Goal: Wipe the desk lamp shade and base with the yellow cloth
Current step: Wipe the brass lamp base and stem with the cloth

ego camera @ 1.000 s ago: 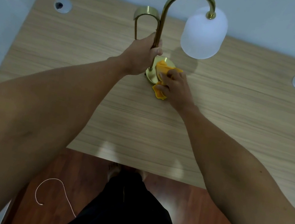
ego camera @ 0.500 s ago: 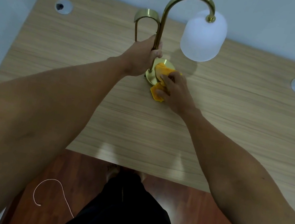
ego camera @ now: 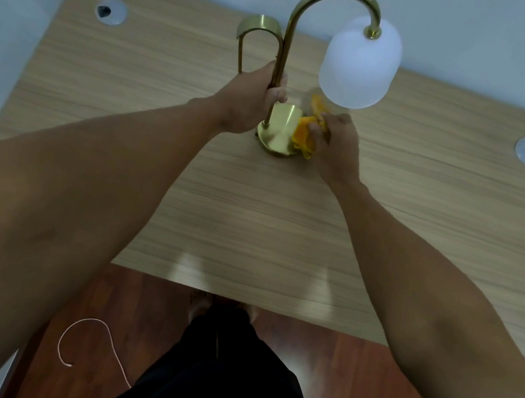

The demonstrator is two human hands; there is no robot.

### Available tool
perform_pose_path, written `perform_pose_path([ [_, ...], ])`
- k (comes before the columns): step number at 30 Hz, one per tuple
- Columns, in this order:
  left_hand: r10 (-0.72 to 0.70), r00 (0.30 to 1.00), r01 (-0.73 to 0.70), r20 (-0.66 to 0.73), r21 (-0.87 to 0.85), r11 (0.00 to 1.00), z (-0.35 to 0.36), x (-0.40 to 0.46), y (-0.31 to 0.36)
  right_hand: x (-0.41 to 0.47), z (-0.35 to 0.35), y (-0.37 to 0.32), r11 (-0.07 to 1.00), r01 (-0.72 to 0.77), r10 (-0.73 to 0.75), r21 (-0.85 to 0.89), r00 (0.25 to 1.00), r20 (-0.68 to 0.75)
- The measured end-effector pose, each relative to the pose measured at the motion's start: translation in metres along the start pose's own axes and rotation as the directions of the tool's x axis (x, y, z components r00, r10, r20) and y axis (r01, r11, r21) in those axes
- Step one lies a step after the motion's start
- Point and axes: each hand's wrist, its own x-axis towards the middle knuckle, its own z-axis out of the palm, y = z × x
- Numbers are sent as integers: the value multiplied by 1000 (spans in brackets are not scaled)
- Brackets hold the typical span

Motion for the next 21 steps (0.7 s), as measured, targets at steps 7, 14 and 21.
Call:
perform_pose_path([
  [7, -34, 999, 34, -5, 12, 999, 1, 0, -1, -31, 46, -15, 961, 271, -264, -49, 958, 112],
  [14, -16, 1000, 16, 12, 18, 1000, -1, 3, -2, -18, 42, 3, 973, 228, -228, -26, 973, -15],
  [21, -3, 999, 4, 38, -12, 1000, -3, 1, 0, 27, 16, 8, 999, -43, 41, -5, 983, -177],
])
